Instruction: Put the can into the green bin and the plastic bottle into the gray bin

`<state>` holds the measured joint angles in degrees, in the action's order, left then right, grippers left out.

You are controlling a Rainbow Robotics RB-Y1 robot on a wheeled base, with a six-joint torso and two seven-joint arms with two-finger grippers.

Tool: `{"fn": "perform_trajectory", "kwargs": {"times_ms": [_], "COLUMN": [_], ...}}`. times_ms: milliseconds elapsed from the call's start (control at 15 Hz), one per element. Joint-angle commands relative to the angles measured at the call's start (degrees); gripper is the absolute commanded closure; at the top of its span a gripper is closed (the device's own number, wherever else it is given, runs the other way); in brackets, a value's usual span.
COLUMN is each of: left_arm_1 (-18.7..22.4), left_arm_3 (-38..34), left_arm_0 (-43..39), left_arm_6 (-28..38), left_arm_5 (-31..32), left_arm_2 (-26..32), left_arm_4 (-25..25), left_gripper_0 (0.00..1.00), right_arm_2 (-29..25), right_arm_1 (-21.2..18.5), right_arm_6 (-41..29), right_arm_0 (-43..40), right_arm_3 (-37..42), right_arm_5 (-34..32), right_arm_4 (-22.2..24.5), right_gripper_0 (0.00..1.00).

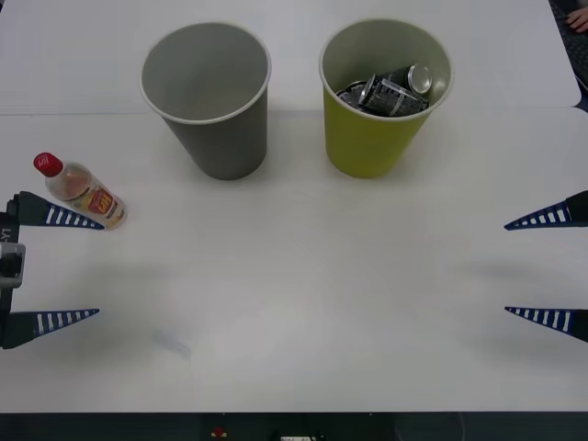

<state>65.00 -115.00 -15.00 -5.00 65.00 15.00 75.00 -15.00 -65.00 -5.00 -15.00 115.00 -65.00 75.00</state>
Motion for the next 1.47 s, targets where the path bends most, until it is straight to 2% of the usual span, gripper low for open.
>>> {"fn": "perform_trajectory", "kwargs": {"times_ms": [67,533,667,800,1067,1200,1467], "left_arm_1": [-1.28,-1.72,-1.54,-0.93,-0.75,-0.40,2.76], "left_arm_3": [0.30,0.04,0.04,0.04,-0.05,-0.05,-0.05], "left_arm_0": [-0.29,-1.08,-2.75,-4.69,-7.41,-9.43,-16.38], "left_arm_6": [-0.01,0.69,1.84,3.15,11.06,12.03,11.33], "left_arm_5": [-0.58,-4.00,-7.08,-10.24,-13.32,-16.84,-25.63], "left_arm_2": [0.03,0.73,0.64,0.64,0.73,0.73,0.38], "left_arm_4": [-0.20,-1.61,-3.37,-6.53,-12.16,-16.20,-29.82], "left_gripper_0": [0.00,0.00,0.00,0.00,0.00,0.00,0.00], "right_arm_2": [0.00,0.00,0.00,0.00,0.00,0.00,0.00], "right_arm_1": [0.00,0.00,0.00,0.00,0.00,0.00,0.00], "right_arm_6": [0.00,0.00,0.00,0.00,0.00,0.00,0.00], "right_arm_0": [0.00,0.00,0.00,0.00,0.00,0.00,0.00], "right_arm_3": [0.00,0.00,0.00,0.00,0.00,0.00,0.00], "right_arm_5": [0.00,0.00,0.00,0.00,0.00,0.00,0.00], "right_arm_4": [0.00,0.00,0.00,0.00,0.00,0.00,0.00], "right_gripper_0": [0.00,0.00,0.00,0.00,0.00,0.00,0.00]}}
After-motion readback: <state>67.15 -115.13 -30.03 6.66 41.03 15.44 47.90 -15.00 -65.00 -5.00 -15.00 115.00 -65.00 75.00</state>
